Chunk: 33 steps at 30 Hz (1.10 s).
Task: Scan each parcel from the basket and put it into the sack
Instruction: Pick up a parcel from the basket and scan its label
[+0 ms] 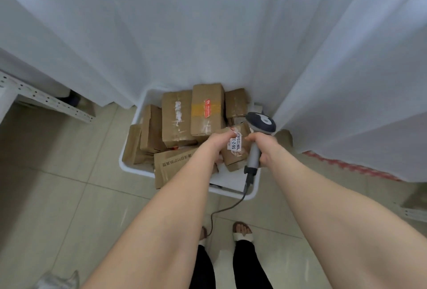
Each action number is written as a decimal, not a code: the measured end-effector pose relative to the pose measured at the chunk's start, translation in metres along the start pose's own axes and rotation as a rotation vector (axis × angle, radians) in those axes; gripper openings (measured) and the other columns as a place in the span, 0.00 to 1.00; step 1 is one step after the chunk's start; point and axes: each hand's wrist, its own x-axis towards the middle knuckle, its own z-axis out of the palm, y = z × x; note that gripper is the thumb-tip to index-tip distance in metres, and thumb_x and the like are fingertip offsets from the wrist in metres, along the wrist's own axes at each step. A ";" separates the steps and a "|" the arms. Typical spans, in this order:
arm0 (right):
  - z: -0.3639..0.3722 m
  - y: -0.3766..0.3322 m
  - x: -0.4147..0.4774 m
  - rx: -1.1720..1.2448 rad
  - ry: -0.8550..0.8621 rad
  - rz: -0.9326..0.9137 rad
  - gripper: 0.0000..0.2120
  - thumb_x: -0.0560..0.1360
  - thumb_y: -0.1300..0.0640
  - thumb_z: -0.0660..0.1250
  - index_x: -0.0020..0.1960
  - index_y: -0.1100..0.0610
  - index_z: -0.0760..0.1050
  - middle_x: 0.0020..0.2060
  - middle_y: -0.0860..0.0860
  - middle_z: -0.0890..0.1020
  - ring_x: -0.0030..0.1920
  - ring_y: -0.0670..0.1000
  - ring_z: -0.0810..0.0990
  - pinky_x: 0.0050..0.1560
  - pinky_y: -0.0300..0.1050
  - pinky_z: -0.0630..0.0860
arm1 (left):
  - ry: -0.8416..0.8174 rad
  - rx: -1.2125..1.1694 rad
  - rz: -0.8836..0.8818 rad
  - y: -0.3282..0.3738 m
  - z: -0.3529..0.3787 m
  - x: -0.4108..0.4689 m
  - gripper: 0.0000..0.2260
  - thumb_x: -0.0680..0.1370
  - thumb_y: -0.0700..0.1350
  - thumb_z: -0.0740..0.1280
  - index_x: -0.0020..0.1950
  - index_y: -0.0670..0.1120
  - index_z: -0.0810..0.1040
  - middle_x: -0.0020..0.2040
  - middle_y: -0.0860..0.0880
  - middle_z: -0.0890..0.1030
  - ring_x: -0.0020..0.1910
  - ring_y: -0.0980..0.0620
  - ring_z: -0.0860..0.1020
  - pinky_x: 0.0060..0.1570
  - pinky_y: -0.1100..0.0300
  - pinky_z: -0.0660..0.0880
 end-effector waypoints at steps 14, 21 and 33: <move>-0.005 -0.110 -0.109 0.144 -0.179 -0.176 0.29 0.60 0.53 0.79 0.59 0.58 0.77 0.48 0.57 0.85 0.47 0.60 0.84 0.52 0.62 0.80 | 0.102 -0.313 0.180 0.092 -0.045 -0.158 0.27 0.77 0.65 0.59 0.61 0.43 0.73 0.48 0.42 0.81 0.46 0.41 0.79 0.49 0.37 0.77; 0.043 -0.131 -0.209 0.125 -0.373 -0.306 0.27 0.62 0.53 0.81 0.58 0.58 0.78 0.49 0.56 0.84 0.51 0.60 0.83 0.56 0.61 0.79 | 0.326 -0.467 0.282 0.091 -0.120 -0.236 0.18 0.80 0.57 0.58 0.57 0.43 0.71 0.45 0.42 0.78 0.39 0.44 0.77 0.44 0.43 0.77; 0.149 -0.104 -0.347 -0.084 -0.540 -0.486 0.16 0.70 0.69 0.73 0.56 0.60 0.78 0.47 0.55 0.82 0.49 0.57 0.80 0.58 0.56 0.78 | 0.473 -0.346 0.480 0.024 -0.256 -0.329 0.33 0.67 0.66 0.71 0.60 0.41 0.74 0.54 0.41 0.81 0.51 0.42 0.80 0.56 0.50 0.76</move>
